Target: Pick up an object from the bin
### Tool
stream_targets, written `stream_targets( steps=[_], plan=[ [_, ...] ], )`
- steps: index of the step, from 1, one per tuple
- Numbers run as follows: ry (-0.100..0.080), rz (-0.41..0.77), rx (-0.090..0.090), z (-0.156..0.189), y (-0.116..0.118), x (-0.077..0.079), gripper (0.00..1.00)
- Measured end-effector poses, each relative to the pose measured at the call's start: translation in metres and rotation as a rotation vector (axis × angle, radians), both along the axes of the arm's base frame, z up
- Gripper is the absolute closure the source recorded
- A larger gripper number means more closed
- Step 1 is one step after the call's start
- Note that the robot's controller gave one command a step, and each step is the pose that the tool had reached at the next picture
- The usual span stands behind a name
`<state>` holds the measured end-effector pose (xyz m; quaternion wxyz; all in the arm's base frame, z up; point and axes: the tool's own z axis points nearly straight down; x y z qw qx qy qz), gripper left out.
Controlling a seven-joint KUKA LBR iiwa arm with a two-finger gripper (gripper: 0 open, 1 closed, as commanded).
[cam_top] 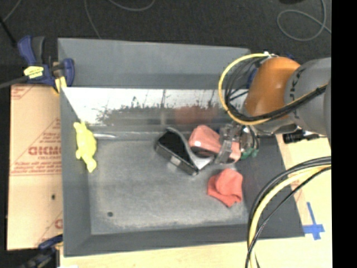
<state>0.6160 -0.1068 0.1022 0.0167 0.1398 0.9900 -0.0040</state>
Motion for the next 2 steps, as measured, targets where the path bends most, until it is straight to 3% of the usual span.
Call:
stream_targets(
  steps=[1,2],
  plan=[
    [-0.002,-0.001,-0.006,0.039,-0.005,0.002,1.00],
    [-0.006,-0.005,-0.006,0.100,-0.007,0.002,1.00]
  ],
)
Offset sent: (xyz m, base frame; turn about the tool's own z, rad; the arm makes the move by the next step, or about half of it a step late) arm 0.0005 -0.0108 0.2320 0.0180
